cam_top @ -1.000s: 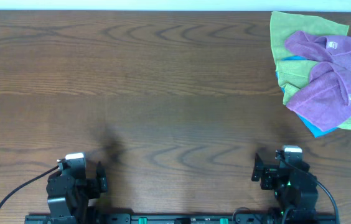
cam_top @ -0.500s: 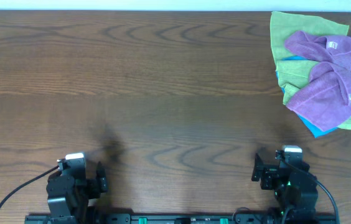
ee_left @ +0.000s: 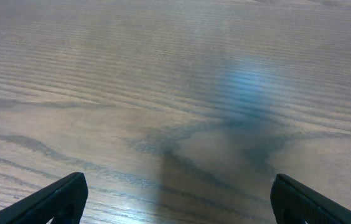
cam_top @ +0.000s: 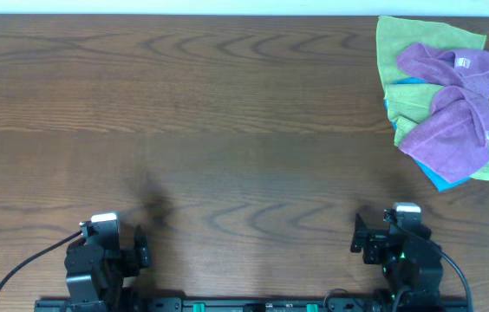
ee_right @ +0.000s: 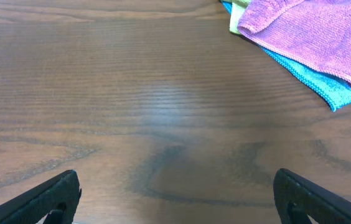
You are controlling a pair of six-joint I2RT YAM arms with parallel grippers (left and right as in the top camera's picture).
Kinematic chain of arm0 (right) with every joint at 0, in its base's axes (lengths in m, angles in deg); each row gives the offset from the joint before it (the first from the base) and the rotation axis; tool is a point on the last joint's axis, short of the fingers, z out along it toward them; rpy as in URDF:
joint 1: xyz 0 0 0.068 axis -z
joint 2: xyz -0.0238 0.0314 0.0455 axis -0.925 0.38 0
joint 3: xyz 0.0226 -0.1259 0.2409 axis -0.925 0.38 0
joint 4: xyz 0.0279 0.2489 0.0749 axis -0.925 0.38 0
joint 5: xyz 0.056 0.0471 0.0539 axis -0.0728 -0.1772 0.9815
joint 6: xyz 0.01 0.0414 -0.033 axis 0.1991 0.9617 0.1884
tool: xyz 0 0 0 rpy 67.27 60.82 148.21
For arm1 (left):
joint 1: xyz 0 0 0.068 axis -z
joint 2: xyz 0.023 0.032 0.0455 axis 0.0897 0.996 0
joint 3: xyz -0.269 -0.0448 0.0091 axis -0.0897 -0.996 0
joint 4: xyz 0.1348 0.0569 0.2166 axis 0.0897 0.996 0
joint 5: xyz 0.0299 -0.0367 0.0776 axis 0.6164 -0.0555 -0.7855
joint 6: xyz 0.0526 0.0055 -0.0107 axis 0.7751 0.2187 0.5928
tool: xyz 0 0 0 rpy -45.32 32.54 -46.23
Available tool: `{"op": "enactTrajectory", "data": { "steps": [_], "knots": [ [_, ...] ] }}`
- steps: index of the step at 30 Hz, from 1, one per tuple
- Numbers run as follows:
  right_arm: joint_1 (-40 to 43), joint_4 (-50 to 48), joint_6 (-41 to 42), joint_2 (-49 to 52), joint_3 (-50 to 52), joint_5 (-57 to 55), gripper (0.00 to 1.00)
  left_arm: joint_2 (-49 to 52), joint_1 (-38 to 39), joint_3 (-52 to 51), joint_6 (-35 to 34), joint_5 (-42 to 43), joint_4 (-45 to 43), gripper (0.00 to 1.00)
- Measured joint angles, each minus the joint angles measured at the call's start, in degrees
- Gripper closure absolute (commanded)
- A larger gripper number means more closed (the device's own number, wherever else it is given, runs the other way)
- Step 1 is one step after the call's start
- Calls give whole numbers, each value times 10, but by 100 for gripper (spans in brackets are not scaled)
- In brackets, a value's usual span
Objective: Fold the cloth
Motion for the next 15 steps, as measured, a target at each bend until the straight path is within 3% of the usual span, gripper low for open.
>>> {"op": "enactTrajectory", "data": {
  "steps": [8,15],
  "knots": [
    [0,-17,19,18,-7,0,1,0,0,0,0,0,0,5],
    [12,22,59,193,-170,-7,1,0,0,0,0,0,0,5]
  ]
}}
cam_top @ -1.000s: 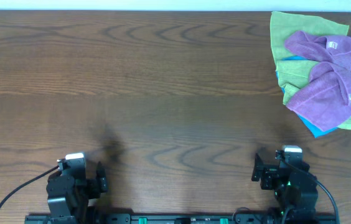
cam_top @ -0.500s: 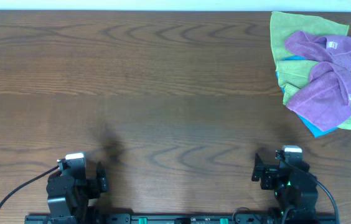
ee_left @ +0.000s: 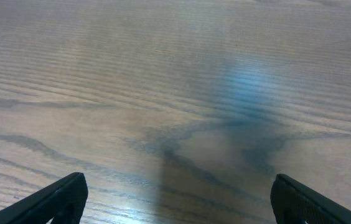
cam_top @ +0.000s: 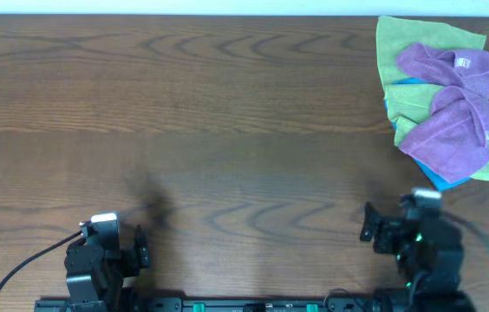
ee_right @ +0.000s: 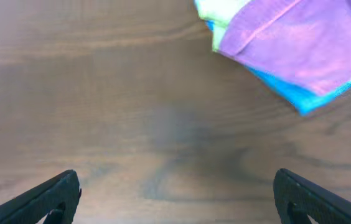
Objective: Fold the cloth
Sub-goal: 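Reach the right gripper to the cloth pile and pinch the purple towel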
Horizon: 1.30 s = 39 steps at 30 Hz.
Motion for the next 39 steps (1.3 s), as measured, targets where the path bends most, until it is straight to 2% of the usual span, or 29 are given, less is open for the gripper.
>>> {"op": "enactTrajectory", "data": {
  "steps": [11,17,26,39],
  "knots": [
    [9,166,59,278,-300,-51,1,0,0,0,0,0,0,5],
    [57,188,84,405,-403,-87,1,0,0,0,0,0,0,5],
    [134,115,90,549,-436,-99,1,0,0,0,0,0,0,5],
    [151,-25,58,635,-436,-88,1,0,0,0,0,0,0,5]
  ]
}}
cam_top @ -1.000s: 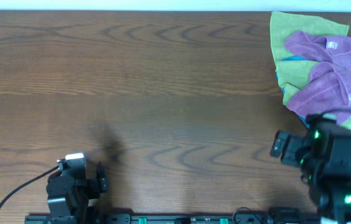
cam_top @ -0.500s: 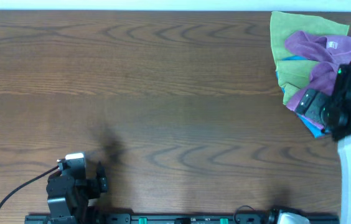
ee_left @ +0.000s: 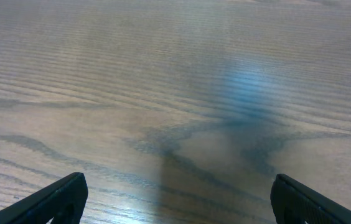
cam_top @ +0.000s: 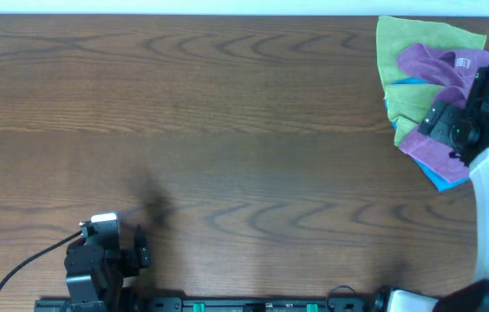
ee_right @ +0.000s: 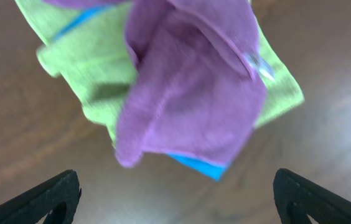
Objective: Fold the cloth
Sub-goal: 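Reach the right gripper to the cloth pile and pinch the purple towel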
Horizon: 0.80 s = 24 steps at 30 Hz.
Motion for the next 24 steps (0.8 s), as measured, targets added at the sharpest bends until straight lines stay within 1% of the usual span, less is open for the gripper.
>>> {"op": "enactTrajectory", "data": {
  "steps": [3,6,12,17,21,24],
  "knots": [
    [0,-45,5,32,0,17,1,0,0,0,0,0,0,5],
    [0,-67,16,67,0,24,1,0,0,0,0,0,0,5],
    [0,-87,37,134,0,30,2,0,0,0,0,0,0,5],
    [0,-101,48,165,0,31,4,0,0,0,0,0,0,5],
    [0,-110,57,189,0,32,7,0,0,0,0,0,0,5],
    [0,-116,64,207,0,33,13,0,0,0,0,0,0,5]
  ]
}}
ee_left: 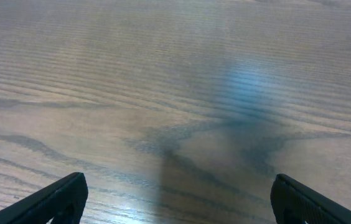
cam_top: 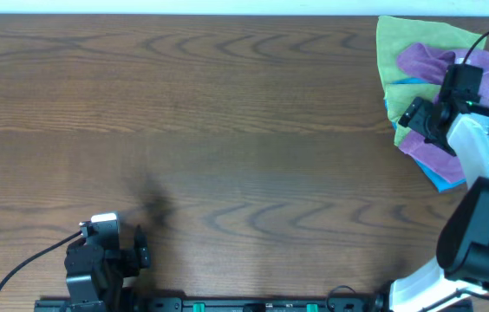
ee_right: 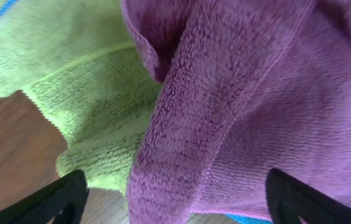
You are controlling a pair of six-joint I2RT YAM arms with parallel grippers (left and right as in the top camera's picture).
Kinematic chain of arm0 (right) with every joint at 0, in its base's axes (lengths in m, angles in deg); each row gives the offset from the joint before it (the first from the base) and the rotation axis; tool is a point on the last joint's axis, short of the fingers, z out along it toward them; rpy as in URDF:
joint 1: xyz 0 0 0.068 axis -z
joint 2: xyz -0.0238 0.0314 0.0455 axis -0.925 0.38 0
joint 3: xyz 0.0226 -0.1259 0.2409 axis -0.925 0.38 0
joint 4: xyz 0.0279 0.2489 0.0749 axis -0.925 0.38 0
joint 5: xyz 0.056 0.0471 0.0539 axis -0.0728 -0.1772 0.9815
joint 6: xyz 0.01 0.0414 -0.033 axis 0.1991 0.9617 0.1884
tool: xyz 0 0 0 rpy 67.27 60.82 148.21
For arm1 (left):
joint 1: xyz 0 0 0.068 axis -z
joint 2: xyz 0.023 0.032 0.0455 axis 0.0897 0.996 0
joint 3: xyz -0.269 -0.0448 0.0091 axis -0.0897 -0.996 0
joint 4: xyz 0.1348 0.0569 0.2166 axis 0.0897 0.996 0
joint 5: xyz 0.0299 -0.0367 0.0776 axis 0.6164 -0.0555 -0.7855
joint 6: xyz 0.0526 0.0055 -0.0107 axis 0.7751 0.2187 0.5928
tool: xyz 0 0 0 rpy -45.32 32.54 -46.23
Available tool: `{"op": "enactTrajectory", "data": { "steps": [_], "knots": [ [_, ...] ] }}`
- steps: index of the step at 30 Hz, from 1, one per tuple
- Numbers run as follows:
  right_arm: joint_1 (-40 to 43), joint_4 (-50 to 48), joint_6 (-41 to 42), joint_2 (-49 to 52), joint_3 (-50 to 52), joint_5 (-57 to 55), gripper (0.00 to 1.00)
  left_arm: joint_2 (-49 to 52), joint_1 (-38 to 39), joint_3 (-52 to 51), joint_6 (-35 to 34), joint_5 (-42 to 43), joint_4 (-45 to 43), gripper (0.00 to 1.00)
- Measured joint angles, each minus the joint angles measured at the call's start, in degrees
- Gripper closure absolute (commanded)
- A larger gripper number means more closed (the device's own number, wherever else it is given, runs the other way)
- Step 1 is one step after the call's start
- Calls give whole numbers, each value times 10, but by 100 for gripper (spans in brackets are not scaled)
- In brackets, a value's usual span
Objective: Fold the cloth
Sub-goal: 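Reach the right gripper to the cloth pile and pinch the purple towel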
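A heap of cloths lies at the table's far right: a crumpled purple cloth (cam_top: 425,61) on top of a green cloth (cam_top: 405,39) and a blue cloth (cam_top: 442,179). My right gripper (cam_top: 420,115) hovers low over the heap, open. In the right wrist view the purple cloth (ee_right: 238,106) fills the frame between the spread fingertips (ee_right: 57,196), with green cloth (ee_right: 76,81) to the left. My left gripper (ee_left: 175,199) rests open at the near left over bare wood, holding nothing.
The wooden table (cam_top: 227,130) stretches wide to the left of the heap. The heap lies close to the table's right edge and back edge. The left arm's base (cam_top: 97,260) sits at the near edge.
My right gripper has come down closer onto the cloth heap and shifted slightly left; the purple cloth now fills its view. The left arm has not moved.
Both grippers rested open at the near edge, the cloth heap untouched at the far right. My right arm then lifted, was above the heap with open fingers, and now hangs low over the purple cloth. The left stayed still.
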Motion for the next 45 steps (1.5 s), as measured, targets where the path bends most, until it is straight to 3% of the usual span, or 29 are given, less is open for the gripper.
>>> {"op": "enactTrajectory", "data": {
  "steps": [5,16,19,22,25,27,34,45],
  "knots": [
    [0,-13,10,17,0,1,25,0,0,0,0,0,0,5],
    [0,-42,15,18,0,9,25,0,0,0,0,0,0,5],
    [0,-43,16,25,0,10,30,0,0,0,0,0,0,5],
    [0,-43,17,41,0,10,47,0,0,0,0,0,0,5],
    [0,-43,19,51,0,11,81,0,0,0,0,0,0,5],
    [0,-43,19,51,0,11,98,0,0,0,0,0,0,5],
    [0,-37,20,25,0,11,99,0,0,0,0,0,0,5],
    [-15,61,-35,-172,0,9,98,0,0,0,0,0,0,5]
  ]
}}
